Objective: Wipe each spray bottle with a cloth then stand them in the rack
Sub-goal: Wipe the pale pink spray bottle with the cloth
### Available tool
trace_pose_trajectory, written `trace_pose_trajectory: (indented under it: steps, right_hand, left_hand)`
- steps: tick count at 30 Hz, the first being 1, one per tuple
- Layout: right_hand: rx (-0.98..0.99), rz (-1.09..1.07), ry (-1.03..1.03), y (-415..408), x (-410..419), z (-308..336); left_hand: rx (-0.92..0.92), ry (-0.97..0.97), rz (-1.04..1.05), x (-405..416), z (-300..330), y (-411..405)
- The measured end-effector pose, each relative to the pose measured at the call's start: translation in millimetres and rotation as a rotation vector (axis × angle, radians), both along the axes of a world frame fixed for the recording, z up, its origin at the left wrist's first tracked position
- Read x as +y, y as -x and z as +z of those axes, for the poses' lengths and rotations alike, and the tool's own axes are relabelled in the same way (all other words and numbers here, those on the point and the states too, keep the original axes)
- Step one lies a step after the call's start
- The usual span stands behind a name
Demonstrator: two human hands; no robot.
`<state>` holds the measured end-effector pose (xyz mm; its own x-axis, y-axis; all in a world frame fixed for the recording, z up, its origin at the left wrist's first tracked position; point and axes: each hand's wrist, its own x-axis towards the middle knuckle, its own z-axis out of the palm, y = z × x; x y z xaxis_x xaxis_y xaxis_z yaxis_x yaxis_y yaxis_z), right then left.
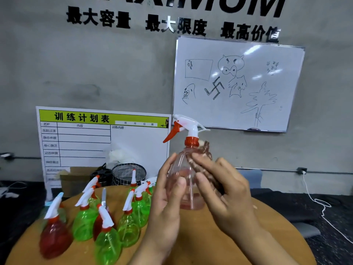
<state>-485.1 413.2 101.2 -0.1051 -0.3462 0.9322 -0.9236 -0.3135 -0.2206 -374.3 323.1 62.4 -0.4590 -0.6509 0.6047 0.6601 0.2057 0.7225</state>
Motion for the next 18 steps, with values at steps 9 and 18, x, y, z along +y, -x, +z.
trace_pose_trajectory:
  steps: [9,18]
  right_hand:
    - [0.038,-0.009,-0.088,-15.0,25.8,-71.7]
    - [-0.418,0.014,-0.033,-32.8,25.5,-128.3]
  left_hand:
    - [-0.035,-0.152,-0.004,18.3,-45.8,-13.1]
    - [-0.089,-0.150,-0.017,28.1,-89.6,-13.3]
